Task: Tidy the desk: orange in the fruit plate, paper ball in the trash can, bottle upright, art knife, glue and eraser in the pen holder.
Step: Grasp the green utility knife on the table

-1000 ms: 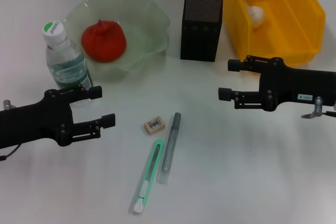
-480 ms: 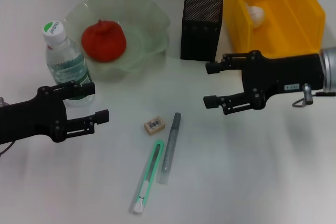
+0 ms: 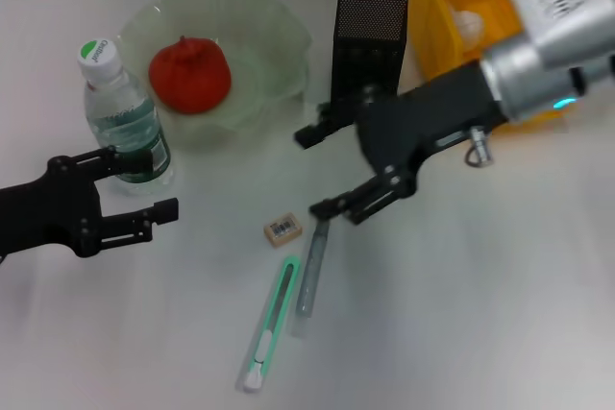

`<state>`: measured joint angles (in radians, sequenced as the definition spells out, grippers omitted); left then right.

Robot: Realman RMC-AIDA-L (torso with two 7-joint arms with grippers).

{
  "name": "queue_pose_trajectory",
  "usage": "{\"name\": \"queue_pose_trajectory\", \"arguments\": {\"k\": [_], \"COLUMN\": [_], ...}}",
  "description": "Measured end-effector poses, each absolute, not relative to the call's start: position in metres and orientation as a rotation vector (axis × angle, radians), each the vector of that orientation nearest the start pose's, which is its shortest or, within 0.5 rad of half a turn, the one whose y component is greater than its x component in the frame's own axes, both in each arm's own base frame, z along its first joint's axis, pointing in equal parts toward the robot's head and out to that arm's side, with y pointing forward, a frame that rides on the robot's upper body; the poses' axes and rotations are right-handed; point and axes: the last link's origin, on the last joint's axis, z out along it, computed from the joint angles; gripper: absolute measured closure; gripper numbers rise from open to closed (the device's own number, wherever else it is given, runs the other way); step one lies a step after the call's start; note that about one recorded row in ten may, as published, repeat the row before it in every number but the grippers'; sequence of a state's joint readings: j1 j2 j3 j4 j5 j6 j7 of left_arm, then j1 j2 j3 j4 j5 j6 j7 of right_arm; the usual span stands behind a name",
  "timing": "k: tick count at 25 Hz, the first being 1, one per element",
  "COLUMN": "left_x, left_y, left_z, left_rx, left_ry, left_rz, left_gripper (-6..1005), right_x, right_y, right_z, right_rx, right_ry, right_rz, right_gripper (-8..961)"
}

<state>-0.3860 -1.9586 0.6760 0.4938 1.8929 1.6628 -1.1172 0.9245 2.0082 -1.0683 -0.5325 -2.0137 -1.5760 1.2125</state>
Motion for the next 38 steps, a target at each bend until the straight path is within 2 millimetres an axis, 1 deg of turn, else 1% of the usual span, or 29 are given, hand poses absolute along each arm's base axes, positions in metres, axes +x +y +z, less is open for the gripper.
{"name": "queue_pose_trajectory", "arguments": {"k": [1, 2, 6, 11, 12, 15, 19, 26, 30, 35, 38], "left_x": [-0.321, -0.321, -0.323, -0.323, -0.323, -0.324, -0.325, -0.327, -0.327, -0.328, -0.329], "left_y": [0.282, 0.282, 0.281, 0.282, 0.282, 0.282, 0.281, 0.281, 0.280, 0.277, 0.277], "left_z": [0.034, 0.034, 0.035, 0.035, 0.036, 0.037, 0.037, 0.039, 0.039, 0.037, 0.037], "left_rx": [-2.641, -2.641, -2.628, -2.618, -2.614, -2.606, -2.596, -2.581, -2.564, -2.547, -2.540], "left_ry": [-0.540, -0.540, -0.544, -0.546, -0.547, -0.548, -0.556, -0.571, -0.577, -0.586, -0.593], "left_rz": [-0.758, -0.758, -0.758, -0.762, -0.762, -0.765, -0.769, -0.770, -0.781, -0.792, -0.798], "left_gripper": [220, 220, 220, 220, 220, 220, 220, 220, 221, 221, 221], "right_x": [0.131, 0.131, 0.103, 0.086, 0.086, 0.081, 0.081, 0.087, 0.089, 0.093, 0.093], "right_y": [0.372, 0.372, 0.358, 0.343, 0.343, 0.340, 0.332, 0.324, 0.323, 0.319, 0.319], "right_z": [-0.050, -0.050, -0.079, -0.100, -0.100, -0.104, -0.114, -0.133, -0.136, -0.145, -0.147], "right_rx": [-3.238, -3.238, -3.318, -3.367, -3.367, -3.378, -3.379, -3.326, -3.307, -3.273, -3.263], "right_ry": [-0.390, -0.390, -0.672, -0.984, -0.984, -1.063, -1.152, -1.282, -1.322, -1.364, -1.383], "right_rz": [0.316, 0.316, 0.195, 0.014, 0.014, -0.046, -0.109, -0.216, -0.240, -0.266, -0.265], "right_gripper": [136, 136, 136, 136, 136, 135, 135, 135, 134, 134, 134]}}
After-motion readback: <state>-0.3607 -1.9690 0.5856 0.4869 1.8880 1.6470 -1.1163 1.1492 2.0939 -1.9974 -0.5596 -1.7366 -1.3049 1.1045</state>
